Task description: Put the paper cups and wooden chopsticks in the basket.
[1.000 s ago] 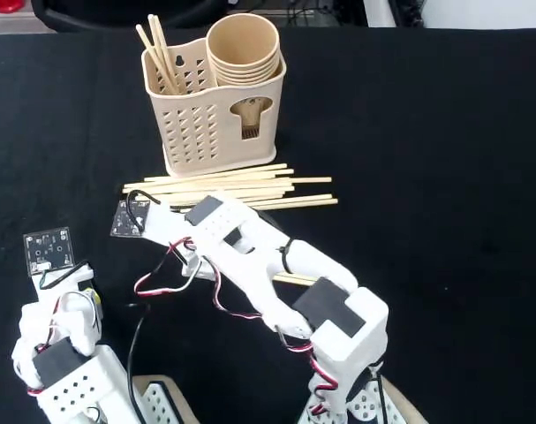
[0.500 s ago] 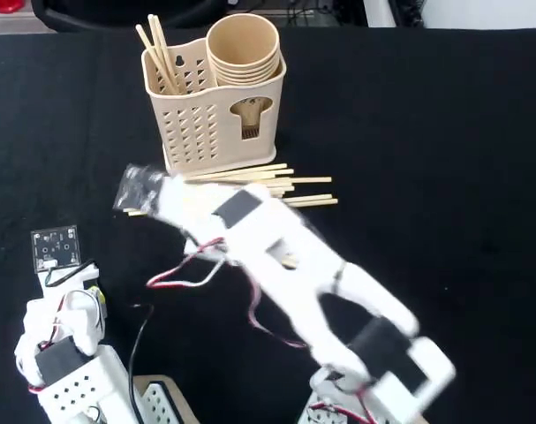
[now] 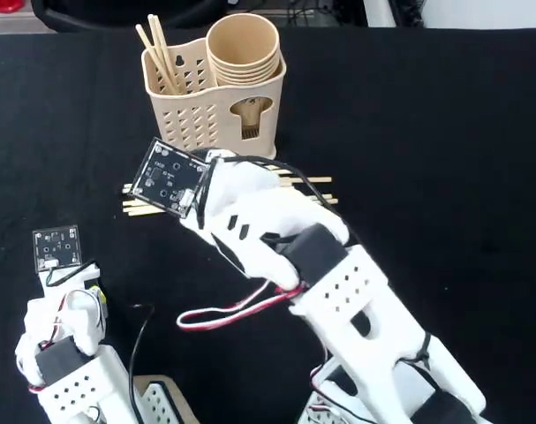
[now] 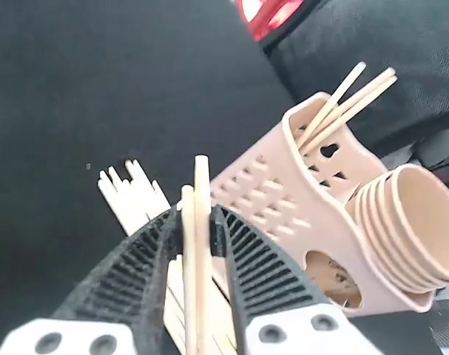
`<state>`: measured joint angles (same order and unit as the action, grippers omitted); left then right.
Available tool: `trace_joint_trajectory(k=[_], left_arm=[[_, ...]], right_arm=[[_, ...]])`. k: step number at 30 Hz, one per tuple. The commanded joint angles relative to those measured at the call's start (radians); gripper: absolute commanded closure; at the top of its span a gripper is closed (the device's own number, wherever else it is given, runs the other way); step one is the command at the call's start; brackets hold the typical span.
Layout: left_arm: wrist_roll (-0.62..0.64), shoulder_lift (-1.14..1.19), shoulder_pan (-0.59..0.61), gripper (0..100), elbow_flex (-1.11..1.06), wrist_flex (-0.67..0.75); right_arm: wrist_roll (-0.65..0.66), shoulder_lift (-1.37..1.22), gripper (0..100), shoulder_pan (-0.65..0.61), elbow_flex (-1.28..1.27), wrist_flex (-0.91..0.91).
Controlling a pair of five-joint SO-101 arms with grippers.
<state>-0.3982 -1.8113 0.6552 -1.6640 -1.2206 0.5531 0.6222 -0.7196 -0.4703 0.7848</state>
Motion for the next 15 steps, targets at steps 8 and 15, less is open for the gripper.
trace_joint_trajectory(k=[8, 15], left_arm=[[-0.005, -0.003, -0.01, 82, 0.025, 0.018], [-0.005, -0.003, -0.01, 82, 0.024, 0.018]], right_arm=[[-0.249, 0.033, 98.7, -0.078, 0.168, -0.25], [-0.241, 0.012, 98.7, -0.069, 0.194, -0.543]])
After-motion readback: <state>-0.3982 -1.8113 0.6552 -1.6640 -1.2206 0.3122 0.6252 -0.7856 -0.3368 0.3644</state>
